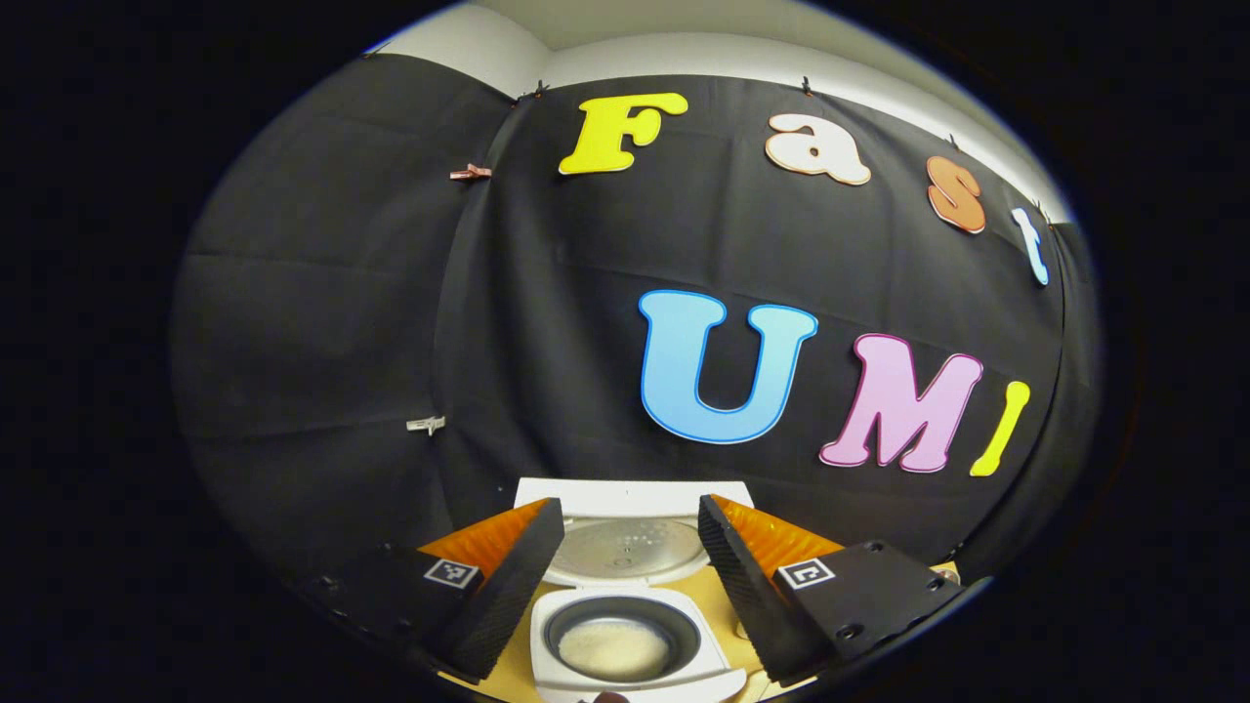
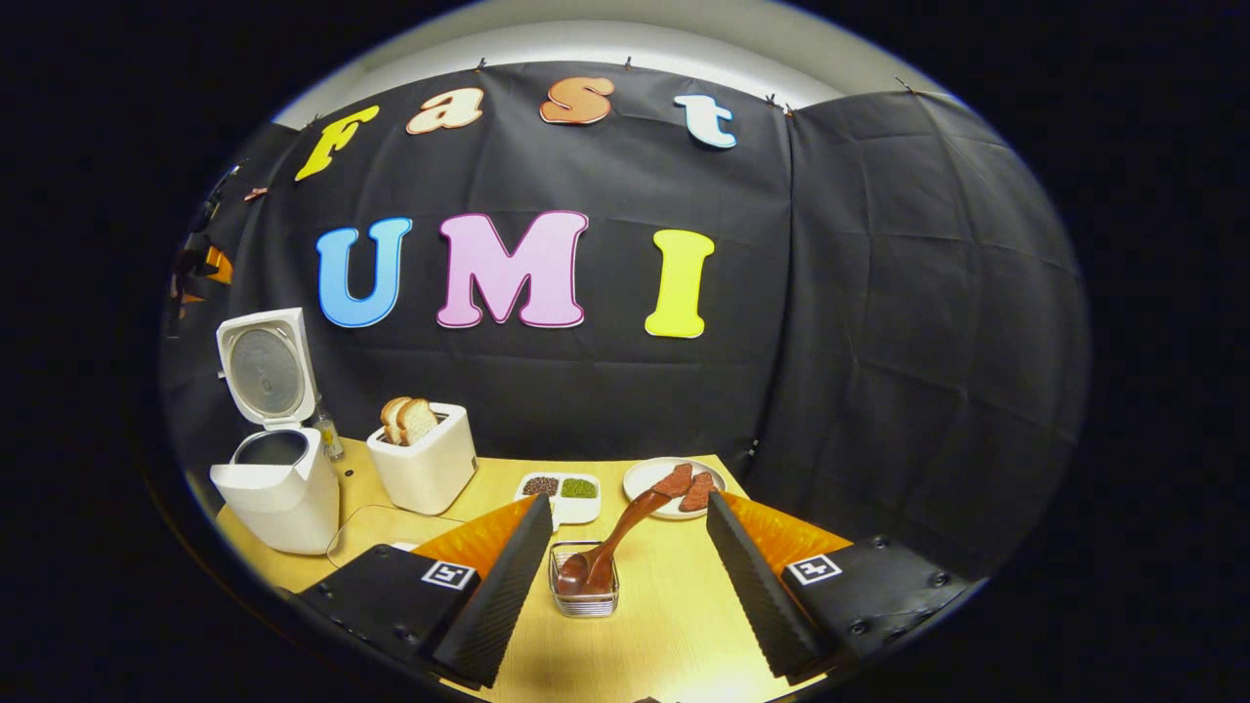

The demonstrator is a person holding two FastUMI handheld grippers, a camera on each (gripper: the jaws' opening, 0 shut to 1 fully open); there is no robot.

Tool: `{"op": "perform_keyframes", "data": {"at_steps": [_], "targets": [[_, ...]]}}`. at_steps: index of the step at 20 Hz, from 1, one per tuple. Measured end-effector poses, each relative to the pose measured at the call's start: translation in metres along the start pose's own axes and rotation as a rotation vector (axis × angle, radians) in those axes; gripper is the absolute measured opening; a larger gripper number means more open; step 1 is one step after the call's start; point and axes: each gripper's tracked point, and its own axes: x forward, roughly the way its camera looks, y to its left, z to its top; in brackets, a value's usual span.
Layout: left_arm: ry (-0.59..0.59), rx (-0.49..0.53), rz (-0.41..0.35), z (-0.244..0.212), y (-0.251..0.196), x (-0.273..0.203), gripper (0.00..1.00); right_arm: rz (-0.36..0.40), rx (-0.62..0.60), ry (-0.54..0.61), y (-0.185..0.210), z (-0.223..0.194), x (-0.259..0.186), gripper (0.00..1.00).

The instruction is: Close the left gripper, press the button to open the rice cooker; take a wooden spoon from the chopstick holder with the right hand, scoop a spoonful of rice and pour it into the rice cooker, then put the wooden spoon back into the chopstick holder.

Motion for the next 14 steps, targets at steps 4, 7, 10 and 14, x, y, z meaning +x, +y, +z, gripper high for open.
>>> {"op": "perform_keyframes", "data": {"at_steps": [4, 7, 10, 14], "targets": [[-0.042, 0.063, -0.027, -0.001, -0.012, 0.052, 0.95, 0.032, -0.025, 0.029, 0.016, -0.002, -0.012, 0.99], [-0.082, 0.044, -0.046, 0.003, -0.016, 0.088, 0.95, 0.054, -0.018, 0.048, 0.028, -0.005, -0.022, 1.00], [-0.061, 0.035, -0.038, -0.007, -0.012, 0.118, 0.95, 0.047, -0.033, 0.066, 0.029, -0.009, -0.029, 0.99], [0.027, 0.056, -0.007, -0.040, -0.007, 0.140, 0.95, 0.047, -0.009, 0.074, 0.031, -0.008, -0.035, 0.98]]}}
